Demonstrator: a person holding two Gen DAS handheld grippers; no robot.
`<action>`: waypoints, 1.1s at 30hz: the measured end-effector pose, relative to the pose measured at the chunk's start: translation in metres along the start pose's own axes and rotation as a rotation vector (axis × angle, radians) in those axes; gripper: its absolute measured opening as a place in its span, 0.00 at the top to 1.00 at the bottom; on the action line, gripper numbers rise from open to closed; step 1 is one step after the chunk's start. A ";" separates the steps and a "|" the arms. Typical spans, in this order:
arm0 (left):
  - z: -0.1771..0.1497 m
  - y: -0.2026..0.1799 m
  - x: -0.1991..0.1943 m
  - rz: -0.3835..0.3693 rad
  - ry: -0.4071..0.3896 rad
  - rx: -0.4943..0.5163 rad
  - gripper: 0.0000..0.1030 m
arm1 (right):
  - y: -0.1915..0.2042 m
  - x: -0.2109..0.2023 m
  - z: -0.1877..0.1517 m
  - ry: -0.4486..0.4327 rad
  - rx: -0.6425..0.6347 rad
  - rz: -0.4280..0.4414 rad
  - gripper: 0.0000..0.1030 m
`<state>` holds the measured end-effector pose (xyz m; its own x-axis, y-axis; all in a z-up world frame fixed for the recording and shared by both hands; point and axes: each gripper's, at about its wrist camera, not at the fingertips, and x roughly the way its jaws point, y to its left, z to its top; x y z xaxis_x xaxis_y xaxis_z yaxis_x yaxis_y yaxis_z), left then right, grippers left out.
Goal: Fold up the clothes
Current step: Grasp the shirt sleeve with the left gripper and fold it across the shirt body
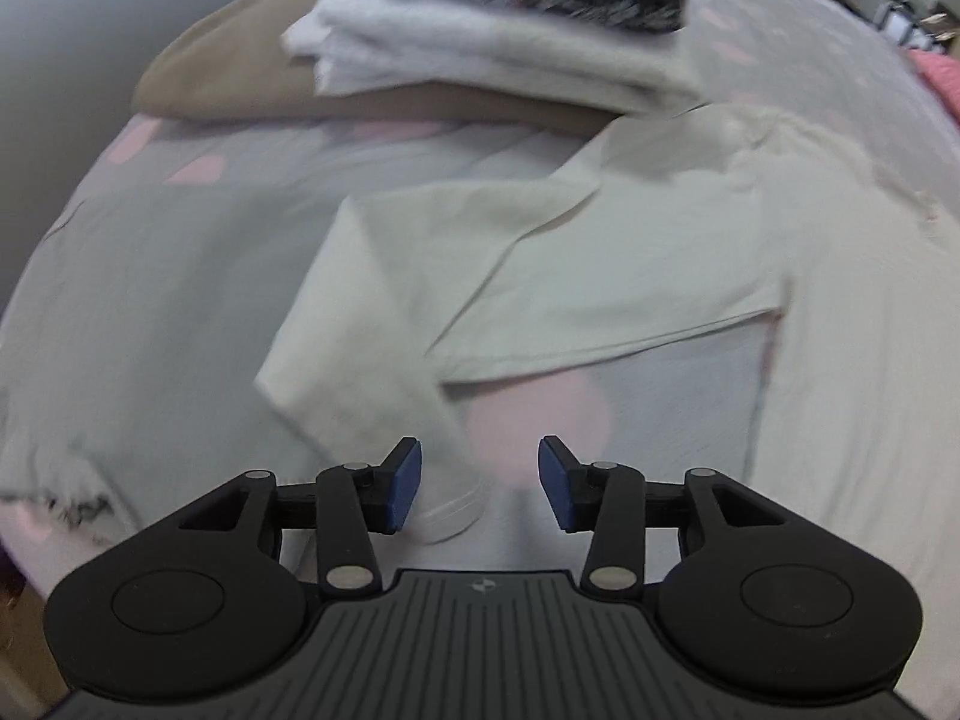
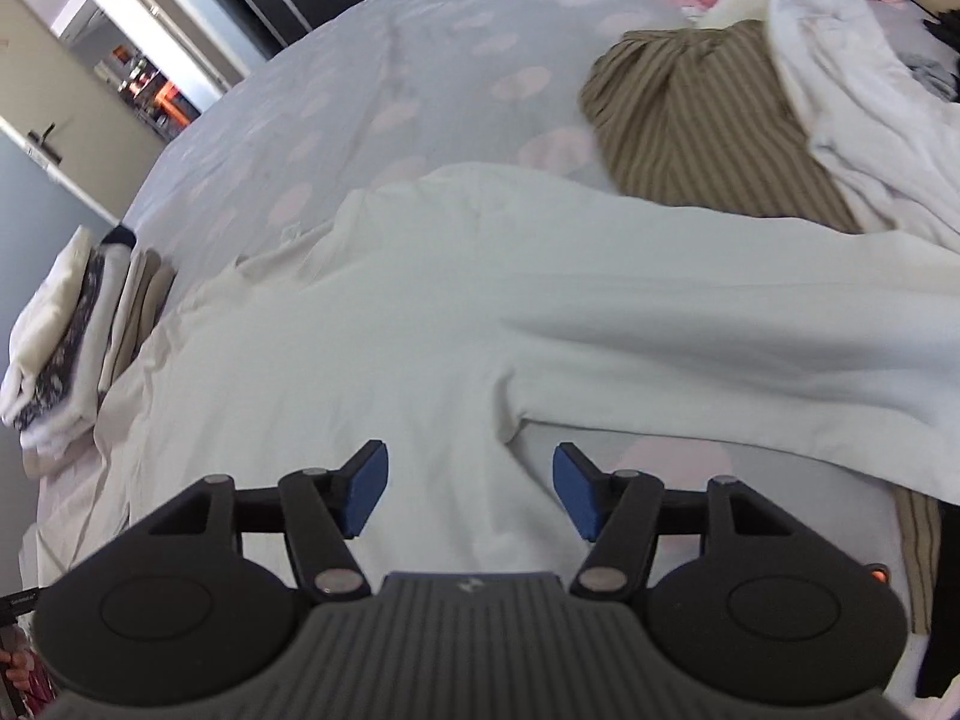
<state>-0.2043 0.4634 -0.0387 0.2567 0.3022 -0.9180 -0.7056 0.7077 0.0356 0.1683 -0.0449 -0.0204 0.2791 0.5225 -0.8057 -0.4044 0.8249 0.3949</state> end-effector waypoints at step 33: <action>0.045 0.135 -0.120 -0.075 -0.173 -0.322 0.95 | 0.025 0.030 -0.009 0.054 -0.108 -0.025 0.38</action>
<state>-0.3011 0.5514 0.0941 0.4037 0.3798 -0.8323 -0.8452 0.5031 -0.1803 0.1587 -0.0106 -0.0391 0.2439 0.4872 -0.8385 -0.4905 0.8079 0.3268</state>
